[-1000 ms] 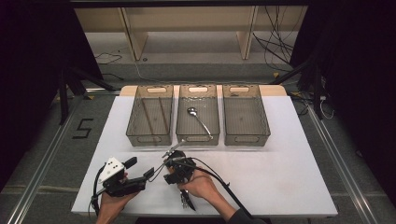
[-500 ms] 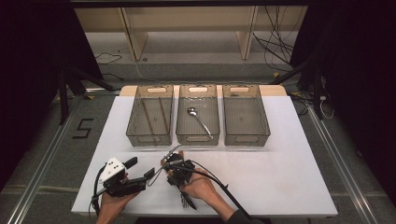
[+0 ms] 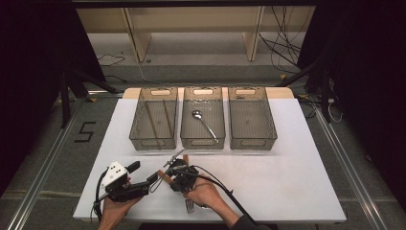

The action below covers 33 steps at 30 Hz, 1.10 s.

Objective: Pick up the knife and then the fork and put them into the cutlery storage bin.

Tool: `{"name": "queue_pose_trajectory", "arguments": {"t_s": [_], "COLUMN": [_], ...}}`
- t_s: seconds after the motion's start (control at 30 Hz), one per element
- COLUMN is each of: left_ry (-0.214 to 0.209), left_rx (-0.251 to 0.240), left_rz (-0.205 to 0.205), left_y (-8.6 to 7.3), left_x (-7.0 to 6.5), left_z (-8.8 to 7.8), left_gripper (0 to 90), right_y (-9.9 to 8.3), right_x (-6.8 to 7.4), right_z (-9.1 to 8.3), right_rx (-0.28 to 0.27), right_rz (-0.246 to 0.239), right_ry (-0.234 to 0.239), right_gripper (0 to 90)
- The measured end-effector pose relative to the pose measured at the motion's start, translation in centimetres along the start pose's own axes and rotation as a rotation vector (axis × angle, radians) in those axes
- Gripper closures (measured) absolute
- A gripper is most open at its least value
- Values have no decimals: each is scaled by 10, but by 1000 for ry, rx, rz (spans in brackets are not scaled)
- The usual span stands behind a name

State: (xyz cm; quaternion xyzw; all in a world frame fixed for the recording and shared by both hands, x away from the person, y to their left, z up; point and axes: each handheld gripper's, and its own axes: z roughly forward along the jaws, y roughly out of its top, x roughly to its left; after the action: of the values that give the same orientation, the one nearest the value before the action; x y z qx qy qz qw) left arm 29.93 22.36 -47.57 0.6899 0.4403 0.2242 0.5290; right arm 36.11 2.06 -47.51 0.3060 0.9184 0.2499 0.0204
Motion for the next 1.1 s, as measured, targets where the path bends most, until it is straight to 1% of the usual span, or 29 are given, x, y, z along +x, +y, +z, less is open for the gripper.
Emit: {"name": "queue_pose_trajectory", "arguments": {"t_s": [0.03,0.13,0.17,0.37,0.5,0.73,1.1], "left_ry": [0,1,1,3,4,6,6], "left_rx": [-1,-3,-3,-5,-5,-6,-5], "left_rz": [-1,-3,-3,-3,-3,-1,-1], "left_y": [0,0,0,0,0,0,0], "left_x": [0,0,0,0,0,0,0], "left_z": [0,0,0,0,-1,-1,-1], "left_gripper": [174,174,173,173,173,173,174], "right_y": [0,0,0,0,-2,-3,-5], "right_x": [0,-1,-2,-7,-11,-15,-24], "right_z": [0,-2,-3,-11,-16,-22,-33], "right_rx": [-5,-20,-27,-47,-61,-80,-120], "right_rz": [-2,-2,1,-1,9,7,32], "right_ry": [-3,12,10,36,52,56,74], "right_gripper": [767,767,767,768,768,769,769]}}
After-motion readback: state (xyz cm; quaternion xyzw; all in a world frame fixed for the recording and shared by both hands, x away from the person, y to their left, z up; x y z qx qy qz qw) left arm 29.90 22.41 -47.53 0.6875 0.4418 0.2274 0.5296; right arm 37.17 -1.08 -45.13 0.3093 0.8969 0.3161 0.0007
